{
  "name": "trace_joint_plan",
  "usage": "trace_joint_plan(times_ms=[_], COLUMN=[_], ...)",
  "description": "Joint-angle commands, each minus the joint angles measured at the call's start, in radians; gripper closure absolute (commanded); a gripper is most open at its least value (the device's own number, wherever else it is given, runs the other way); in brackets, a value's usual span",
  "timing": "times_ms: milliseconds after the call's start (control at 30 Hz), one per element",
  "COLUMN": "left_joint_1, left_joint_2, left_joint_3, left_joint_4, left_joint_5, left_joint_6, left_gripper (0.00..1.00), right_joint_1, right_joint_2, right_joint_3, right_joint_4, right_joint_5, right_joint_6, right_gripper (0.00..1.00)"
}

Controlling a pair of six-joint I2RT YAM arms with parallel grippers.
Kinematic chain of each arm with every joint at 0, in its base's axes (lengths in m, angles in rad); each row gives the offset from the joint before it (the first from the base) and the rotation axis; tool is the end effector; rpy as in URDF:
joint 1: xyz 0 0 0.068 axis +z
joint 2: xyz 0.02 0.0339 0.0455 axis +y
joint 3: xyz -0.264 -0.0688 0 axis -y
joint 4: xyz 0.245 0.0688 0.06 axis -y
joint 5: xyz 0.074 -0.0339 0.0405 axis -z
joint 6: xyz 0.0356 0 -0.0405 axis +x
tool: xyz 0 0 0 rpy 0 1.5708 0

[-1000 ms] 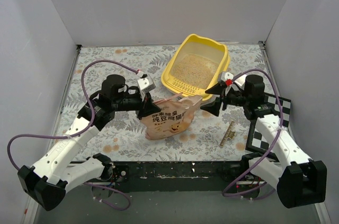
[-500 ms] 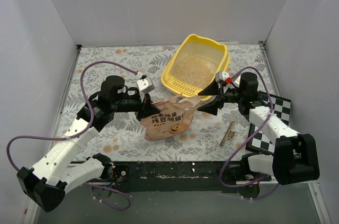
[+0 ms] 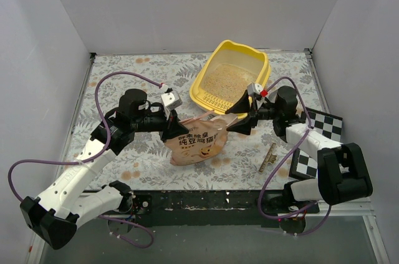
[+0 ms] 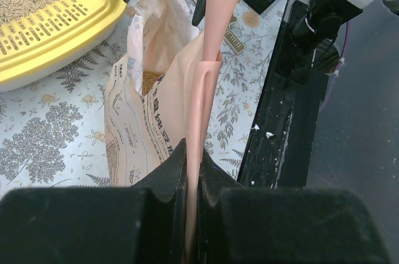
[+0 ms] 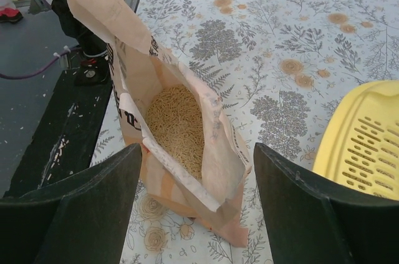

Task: Fill the litter box with clean litter

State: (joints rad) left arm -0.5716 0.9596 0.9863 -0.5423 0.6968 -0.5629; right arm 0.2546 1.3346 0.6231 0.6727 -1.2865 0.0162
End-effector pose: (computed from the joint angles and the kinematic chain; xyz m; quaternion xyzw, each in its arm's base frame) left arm 0.1558 -0.1274 0.3463 0.1754 0.8114 -0.5030 0.2406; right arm 0.2497 0.1003 0.2524 -0.4814 0.5231 0.5032 0.4913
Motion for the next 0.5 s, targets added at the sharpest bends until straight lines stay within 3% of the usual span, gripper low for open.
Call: trace_joint_plan(times_ms=[0,133,300,400,467], left_joint_1=[0.003,0.003,0.003,0.003,0.003], left_joint_2=[-0.021,-0.027,-0.025,-0.028,-0.032], left_joint_3=[0.022,0.022,0.025,0.026,0.028], left_joint_4=[0.016,0.019,0.016,0.019,0.012], left_joint_5=[0.04,0.035,0.036,0.035,0.033], left_joint_6=[-0.009,-0.012,-0.017,-0.022,-0.022], left_gripper=[1.0,1.0,1.0,1.0,1.0], right_joint_1=[0.025,0.034,0.034,0.035,0.046], right_joint_2=[0.024,0.054,0.156,0.253,0.268], right_joint_3=[-0.019,-0.048,-0.103,-0.096,-0.083], right_joint_4=[0.172,0.351,0.823,1.129,1.111], right_joint_5=[-0.017,-0.013,-0.016,-0.02,-0.022], right_joint_6=[0.093,0.218,0.578,0.795,0.779], right_gripper=[0.21,0.24,0.27,0.4,0.5])
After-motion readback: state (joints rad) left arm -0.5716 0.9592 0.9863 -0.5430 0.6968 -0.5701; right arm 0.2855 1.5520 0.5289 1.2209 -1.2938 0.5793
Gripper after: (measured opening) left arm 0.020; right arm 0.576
